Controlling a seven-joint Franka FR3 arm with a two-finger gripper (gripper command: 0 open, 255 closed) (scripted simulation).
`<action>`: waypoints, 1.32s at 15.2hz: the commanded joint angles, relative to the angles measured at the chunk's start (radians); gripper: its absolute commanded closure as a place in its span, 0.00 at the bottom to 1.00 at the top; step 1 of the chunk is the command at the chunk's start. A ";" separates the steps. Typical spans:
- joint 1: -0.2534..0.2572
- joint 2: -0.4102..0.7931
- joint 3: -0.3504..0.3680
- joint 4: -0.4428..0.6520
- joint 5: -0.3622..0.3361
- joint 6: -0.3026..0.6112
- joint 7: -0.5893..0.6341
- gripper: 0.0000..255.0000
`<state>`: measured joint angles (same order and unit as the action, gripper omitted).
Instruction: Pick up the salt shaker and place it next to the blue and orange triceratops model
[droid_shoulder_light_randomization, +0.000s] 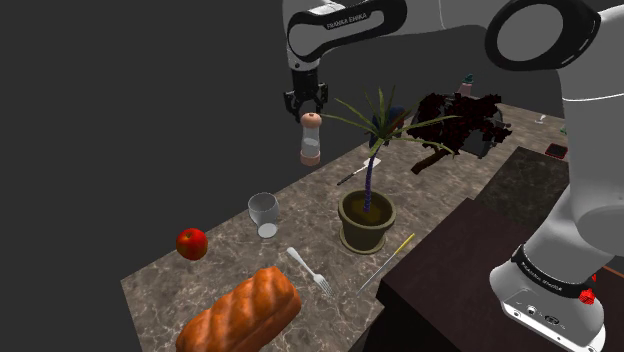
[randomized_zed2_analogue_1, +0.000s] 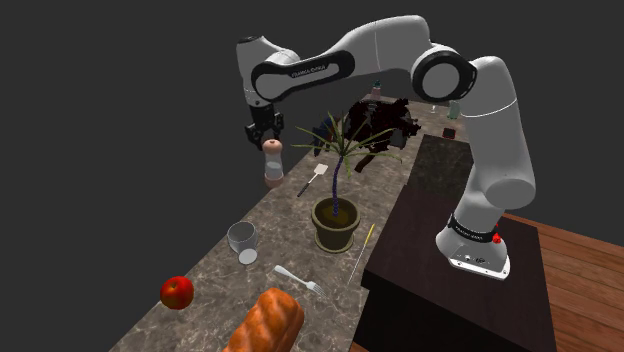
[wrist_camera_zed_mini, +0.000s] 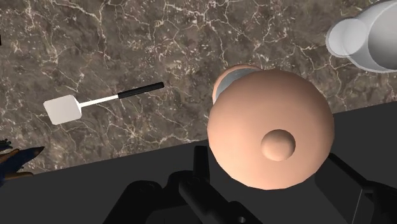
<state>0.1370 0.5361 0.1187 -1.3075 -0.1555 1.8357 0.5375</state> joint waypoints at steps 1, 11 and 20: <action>0.000 -0.005 0.000 0.020 0.001 -0.025 -0.004 1.00; -0.011 -0.019 -0.003 0.117 0.007 -0.133 -0.034 1.00; -0.155 -0.127 -0.046 -0.052 0.036 -0.055 -0.208 1.00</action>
<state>-0.0047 0.4036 0.0782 -1.3689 -0.1220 1.7831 0.3505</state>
